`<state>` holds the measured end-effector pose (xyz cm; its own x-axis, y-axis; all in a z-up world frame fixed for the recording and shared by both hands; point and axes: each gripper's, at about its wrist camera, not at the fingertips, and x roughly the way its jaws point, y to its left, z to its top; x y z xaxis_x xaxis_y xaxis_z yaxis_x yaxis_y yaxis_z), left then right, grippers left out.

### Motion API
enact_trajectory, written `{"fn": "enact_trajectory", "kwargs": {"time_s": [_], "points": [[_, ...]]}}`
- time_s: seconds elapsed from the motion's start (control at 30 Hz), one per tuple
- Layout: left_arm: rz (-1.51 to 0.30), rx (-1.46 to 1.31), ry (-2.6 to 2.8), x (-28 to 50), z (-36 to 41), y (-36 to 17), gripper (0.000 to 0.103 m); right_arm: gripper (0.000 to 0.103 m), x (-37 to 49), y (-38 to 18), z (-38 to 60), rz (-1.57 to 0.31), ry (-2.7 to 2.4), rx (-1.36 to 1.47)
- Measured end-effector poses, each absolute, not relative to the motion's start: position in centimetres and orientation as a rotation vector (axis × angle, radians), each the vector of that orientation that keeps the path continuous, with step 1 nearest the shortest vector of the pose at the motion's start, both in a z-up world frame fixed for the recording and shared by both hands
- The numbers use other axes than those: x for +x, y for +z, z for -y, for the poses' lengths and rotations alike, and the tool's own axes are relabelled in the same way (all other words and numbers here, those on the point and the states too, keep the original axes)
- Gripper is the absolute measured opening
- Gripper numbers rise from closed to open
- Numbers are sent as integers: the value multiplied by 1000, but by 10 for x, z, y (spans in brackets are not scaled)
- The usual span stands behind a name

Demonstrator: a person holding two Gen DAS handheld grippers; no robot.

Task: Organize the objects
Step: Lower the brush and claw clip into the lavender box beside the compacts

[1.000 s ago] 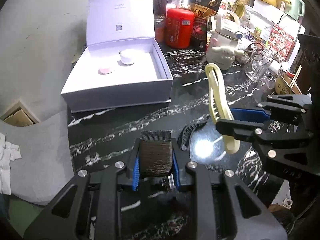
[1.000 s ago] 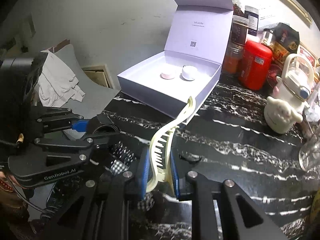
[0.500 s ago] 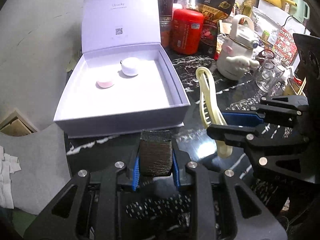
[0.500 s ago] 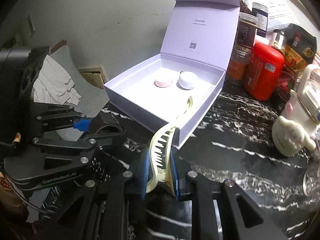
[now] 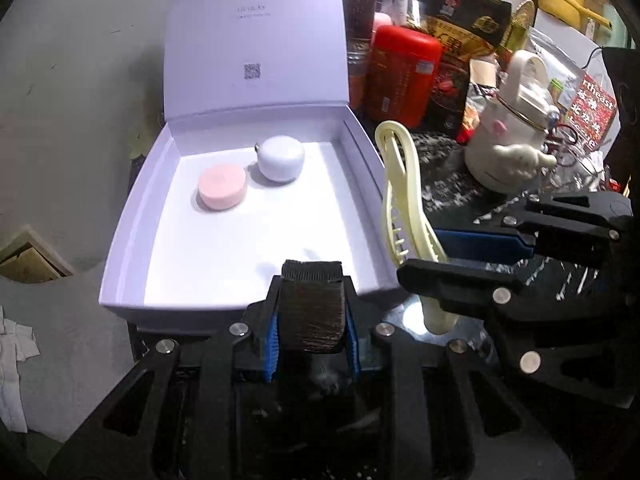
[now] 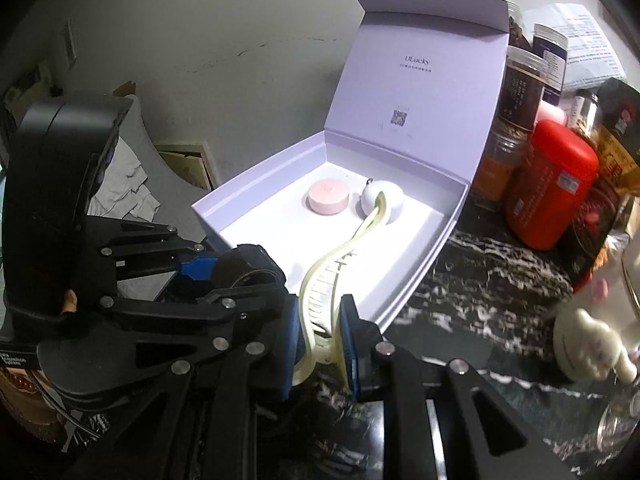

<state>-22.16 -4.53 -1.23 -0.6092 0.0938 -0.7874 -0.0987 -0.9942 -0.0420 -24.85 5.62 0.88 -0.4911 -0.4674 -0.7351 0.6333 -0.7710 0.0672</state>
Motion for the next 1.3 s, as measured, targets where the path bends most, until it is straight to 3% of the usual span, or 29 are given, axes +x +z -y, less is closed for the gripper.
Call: {"fn": "enact_trajectory", "kwargs": {"time_s": [1.3], "points": [[-141,-1422,2761,-364,90,-40,24,20,-392,-16,-28,-367,-2274,1069]]}}
